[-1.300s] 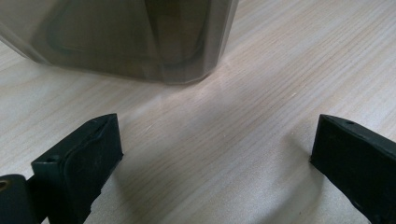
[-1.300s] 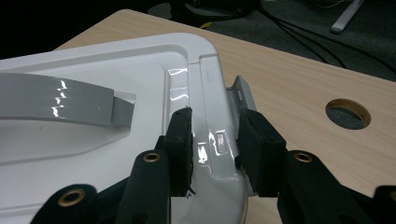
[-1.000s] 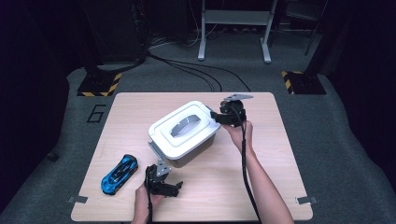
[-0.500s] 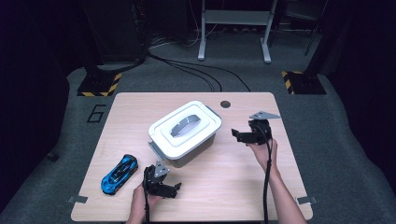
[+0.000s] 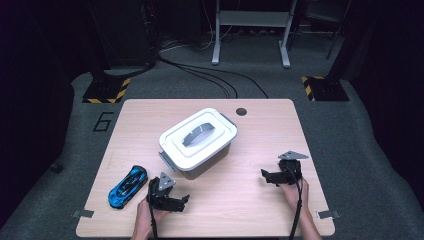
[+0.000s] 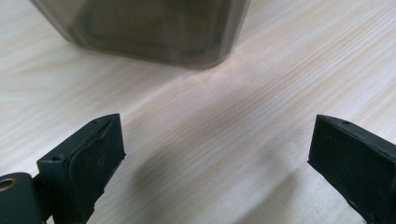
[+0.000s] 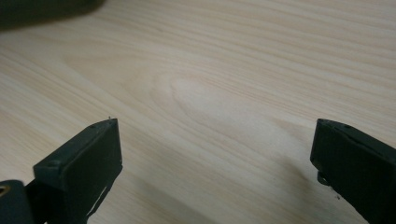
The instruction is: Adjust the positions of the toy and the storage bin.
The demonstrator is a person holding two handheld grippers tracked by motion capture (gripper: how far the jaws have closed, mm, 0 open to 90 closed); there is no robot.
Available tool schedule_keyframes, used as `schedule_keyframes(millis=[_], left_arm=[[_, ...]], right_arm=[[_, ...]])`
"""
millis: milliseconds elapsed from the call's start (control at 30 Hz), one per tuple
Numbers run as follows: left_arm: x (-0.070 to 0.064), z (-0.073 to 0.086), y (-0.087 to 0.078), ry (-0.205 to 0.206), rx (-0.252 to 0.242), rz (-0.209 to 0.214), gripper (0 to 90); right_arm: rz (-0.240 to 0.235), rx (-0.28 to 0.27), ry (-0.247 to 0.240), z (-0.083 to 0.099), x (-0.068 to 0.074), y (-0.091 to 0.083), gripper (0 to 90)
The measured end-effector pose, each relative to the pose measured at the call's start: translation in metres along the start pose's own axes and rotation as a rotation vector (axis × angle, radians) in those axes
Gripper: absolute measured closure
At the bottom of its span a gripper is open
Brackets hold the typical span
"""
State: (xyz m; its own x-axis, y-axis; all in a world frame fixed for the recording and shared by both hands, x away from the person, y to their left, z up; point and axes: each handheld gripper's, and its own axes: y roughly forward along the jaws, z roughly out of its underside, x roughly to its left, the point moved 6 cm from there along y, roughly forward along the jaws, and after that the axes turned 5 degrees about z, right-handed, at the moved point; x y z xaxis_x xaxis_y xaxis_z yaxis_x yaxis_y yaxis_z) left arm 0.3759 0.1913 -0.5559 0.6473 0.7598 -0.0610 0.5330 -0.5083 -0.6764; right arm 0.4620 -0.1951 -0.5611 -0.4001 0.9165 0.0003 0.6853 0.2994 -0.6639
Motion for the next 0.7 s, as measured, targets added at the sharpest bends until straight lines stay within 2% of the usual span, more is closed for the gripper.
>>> schedule_keyframes(millis=[33,67,100,133,167,200,233,267,300,367,467,500,600,700], left_arm=[[0.000,0.000,0.000,0.000,0.000,0.000,3.5],[0.001,-0.003,-0.009,0.001,-0.004,0.004,3.5],[0.001,-0.003,-0.009,0.001,-0.004,0.004,3.5],[0.004,-0.006,-0.018,0.002,-0.004,0.002,3.5],[0.005,-0.008,-0.022,-0.001,-0.015,-0.002,3.4],[0.006,-0.010,-0.026,-0.005,-0.014,0.000,3.4],[0.006,-0.010,-0.026,-0.005,-0.014,0.000,3.4],[0.007,-0.012,-0.031,-0.007,-0.028,-0.004,3.4],[0.010,-0.018,-0.042,-0.015,-0.037,0.004,3.4],[0.011,-0.022,-0.047,-0.013,-0.044,0.001,3.4],[0.015,-0.042,-0.067,0.006,-0.064,-0.007,3.4],[0.015,-0.042,-0.067,0.006,-0.064,-0.007,3.3],[0.018,-0.061,-0.078,0.035,-0.073,-0.018,2.8],[0.022,-0.081,-0.080,0.064,-0.073,-0.024,1.9]], right_arm=[[0.000,0.000,0.000,0.000,0.000,0.000,1.2],[0.034,0.032,-0.035,0.003,-0.003,0.003,0.5],[0.037,0.054,-0.027,0.005,-0.003,0.005,0.2],[0.032,0.064,-0.034,0.006,-0.004,0.006,0.1],[0.040,0.061,-0.050,0.006,-0.007,0.006,0.4],[0.041,0.060,-0.036,0.006,-0.006,0.006,0.7],[0.041,0.060,-0.036,0.006,-0.006,0.006,0.7],[0.044,0.054,-0.041,0.006,-0.007,0.007,0.6],[0.041,0.049,-0.036,0.006,-0.007,0.007,0.4],[0.041,0.047,-0.040,0.006,-0.008,0.007,0.3],[0.041,0.047,-0.041,0.006,-0.008,0.007,0.2],[0.041,0.047,-0.041,0.006,-0.008,0.007,0.2],[0.044,0.044,-0.045,0.006,-0.008,0.007,0.1],[0.044,0.045,-0.045,0.006,-0.008,0.007,0.1]])
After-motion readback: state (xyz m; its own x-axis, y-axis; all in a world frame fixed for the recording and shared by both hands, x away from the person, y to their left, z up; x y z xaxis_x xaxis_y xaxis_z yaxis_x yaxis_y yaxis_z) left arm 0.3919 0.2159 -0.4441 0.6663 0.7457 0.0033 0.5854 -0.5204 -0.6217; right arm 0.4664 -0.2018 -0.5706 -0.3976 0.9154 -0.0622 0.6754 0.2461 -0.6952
